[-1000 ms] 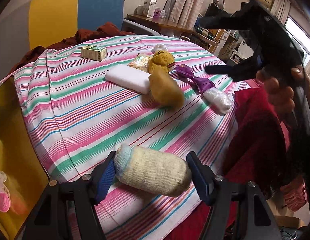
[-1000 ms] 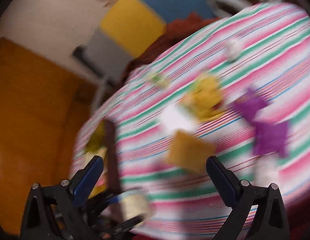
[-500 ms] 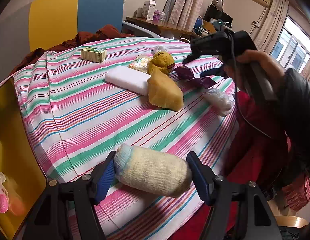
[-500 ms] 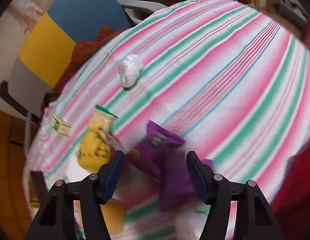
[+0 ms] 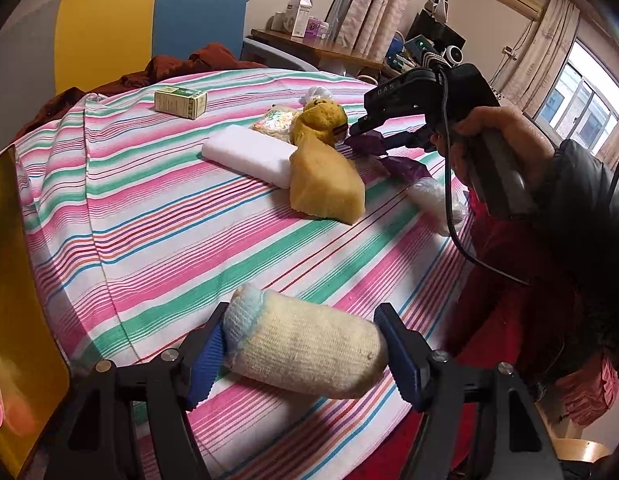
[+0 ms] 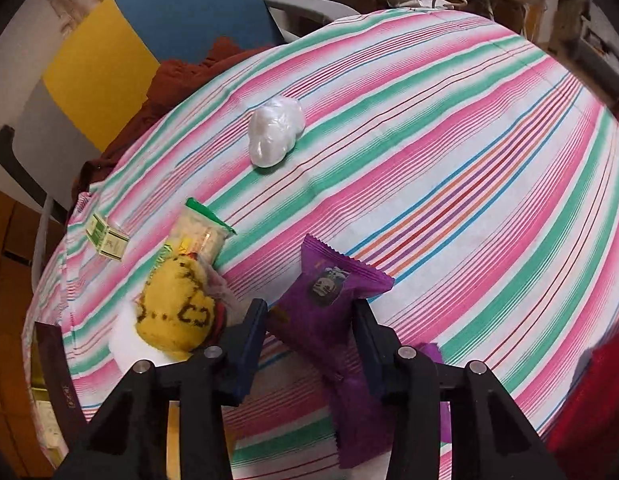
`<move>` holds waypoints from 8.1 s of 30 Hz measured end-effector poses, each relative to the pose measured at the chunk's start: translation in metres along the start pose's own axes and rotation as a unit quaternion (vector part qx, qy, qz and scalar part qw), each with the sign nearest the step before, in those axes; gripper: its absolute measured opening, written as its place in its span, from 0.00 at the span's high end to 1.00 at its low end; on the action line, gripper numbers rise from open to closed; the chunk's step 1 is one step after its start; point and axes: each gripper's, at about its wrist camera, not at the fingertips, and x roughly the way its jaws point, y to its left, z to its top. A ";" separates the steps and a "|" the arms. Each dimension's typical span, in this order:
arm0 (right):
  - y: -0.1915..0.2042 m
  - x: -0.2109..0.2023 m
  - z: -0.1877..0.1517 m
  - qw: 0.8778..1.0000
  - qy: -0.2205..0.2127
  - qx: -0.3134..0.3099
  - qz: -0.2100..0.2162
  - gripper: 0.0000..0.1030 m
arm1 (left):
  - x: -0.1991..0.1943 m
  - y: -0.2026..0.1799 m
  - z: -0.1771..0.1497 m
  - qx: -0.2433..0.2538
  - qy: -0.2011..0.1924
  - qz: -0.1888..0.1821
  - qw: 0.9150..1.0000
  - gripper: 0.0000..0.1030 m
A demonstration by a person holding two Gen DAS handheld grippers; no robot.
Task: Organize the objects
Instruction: 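Grasp the purple snack packet with the right tool, then carry sock roll and purple packet over the gold tray and open both tools, then lift both open tools up away from the gold tray, then move both tools from the tray back to the pile, then grasp the mustard-yellow sponge with the left tool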
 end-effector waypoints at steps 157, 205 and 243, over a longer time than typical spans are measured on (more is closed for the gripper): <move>0.210 -0.100 -0.200 0.933 -0.146 -0.321 0.065 0.04 | -0.179 0.109 -0.054 -0.222 -0.150 0.223 0.937 0.15; -0.013 -0.093 -0.055 0.976 -0.169 0.089 0.109 0.00 | 0.080 -0.067 0.093 0.113 0.006 0.092 0.989 0.16; -0.043 -0.092 -0.054 0.961 -0.171 0.181 0.117 0.00 | 0.054 -0.035 0.060 0.096 -0.016 0.082 0.992 0.42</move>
